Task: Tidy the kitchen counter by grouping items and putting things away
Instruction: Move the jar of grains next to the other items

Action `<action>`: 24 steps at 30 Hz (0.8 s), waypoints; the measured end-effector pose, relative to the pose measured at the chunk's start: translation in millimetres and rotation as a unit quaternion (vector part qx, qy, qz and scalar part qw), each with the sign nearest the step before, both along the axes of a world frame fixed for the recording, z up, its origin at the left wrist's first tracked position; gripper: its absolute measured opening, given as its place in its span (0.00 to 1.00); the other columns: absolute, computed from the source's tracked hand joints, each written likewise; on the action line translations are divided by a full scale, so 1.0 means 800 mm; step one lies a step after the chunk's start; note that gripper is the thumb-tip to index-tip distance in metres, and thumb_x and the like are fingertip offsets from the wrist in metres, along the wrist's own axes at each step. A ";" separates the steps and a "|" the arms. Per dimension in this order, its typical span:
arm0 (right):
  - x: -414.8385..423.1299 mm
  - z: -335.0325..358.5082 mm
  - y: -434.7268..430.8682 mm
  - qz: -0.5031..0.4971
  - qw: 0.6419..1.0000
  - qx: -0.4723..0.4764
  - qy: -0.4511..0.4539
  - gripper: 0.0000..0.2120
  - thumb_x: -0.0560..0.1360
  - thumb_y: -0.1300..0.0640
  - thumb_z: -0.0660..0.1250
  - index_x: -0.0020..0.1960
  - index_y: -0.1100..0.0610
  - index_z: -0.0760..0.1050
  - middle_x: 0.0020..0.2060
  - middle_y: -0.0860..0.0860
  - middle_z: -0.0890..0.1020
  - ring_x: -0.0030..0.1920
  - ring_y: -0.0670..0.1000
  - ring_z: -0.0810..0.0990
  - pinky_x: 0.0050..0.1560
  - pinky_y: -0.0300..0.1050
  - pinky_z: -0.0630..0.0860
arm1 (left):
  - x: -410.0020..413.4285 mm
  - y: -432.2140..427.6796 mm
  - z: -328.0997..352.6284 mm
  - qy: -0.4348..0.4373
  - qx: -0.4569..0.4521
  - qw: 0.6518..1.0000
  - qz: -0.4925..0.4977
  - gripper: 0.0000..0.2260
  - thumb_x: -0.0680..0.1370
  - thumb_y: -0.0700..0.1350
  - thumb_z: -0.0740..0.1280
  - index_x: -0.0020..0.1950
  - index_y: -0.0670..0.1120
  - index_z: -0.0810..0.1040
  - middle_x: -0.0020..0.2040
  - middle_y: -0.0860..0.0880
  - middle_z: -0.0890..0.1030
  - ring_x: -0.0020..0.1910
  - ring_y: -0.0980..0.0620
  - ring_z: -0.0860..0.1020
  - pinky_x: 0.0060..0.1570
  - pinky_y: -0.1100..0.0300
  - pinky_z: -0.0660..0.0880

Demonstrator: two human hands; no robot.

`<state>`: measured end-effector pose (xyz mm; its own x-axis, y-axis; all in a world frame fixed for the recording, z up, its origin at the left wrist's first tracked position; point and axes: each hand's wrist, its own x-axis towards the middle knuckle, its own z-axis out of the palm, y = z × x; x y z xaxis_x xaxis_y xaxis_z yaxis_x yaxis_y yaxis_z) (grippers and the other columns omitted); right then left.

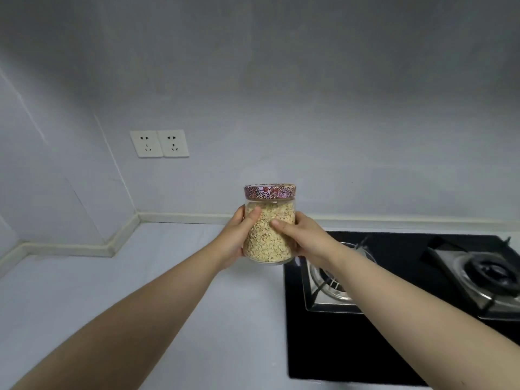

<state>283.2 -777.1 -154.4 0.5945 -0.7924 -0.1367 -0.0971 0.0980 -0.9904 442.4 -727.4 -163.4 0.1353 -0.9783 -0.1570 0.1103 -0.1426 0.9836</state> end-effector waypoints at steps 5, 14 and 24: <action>-0.104 0.008 -0.009 -0.012 1.000 -0.023 0.017 0.19 0.72 0.61 0.72 0.59 0.58 0.69 0.44 0.51 0.81 0.32 0.39 0.80 0.26 0.32 0.73 | -0.104 -0.019 0.003 0.015 0.004 0.999 -0.029 0.32 0.67 0.65 0.63 0.67 0.52 0.68 0.60 0.49 0.80 0.57 0.47 0.79 0.55 0.40 0.76; -0.322 0.007 -0.020 -0.066 0.997 -0.028 0.012 0.25 0.71 0.59 0.73 0.63 0.58 0.68 0.54 0.55 0.81 0.53 0.52 0.82 0.47 0.43 0.79 | -0.317 -0.046 0.004 0.080 -0.001 0.990 -0.116 0.28 0.70 0.59 0.64 0.67 0.50 0.69 0.61 0.48 0.79 0.59 0.45 0.78 0.56 0.38 0.74; -0.533 -0.018 -0.009 -0.174 0.983 -0.053 0.037 0.22 0.67 0.56 0.77 0.55 0.50 0.70 0.49 0.50 0.81 0.47 0.49 0.82 0.42 0.44 0.81 | -0.523 -0.081 -0.022 0.073 0.019 0.975 -0.210 0.29 0.70 0.61 0.68 0.67 0.50 0.69 0.62 0.47 0.79 0.60 0.43 0.78 0.57 0.35 0.73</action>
<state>-142.9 -784.7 -169.2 0.2776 -0.9577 -0.0757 -0.1477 0.0353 -0.9884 23.7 -792.4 -181.0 -0.3016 -0.9359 -0.1822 0.1721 -0.2414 0.9550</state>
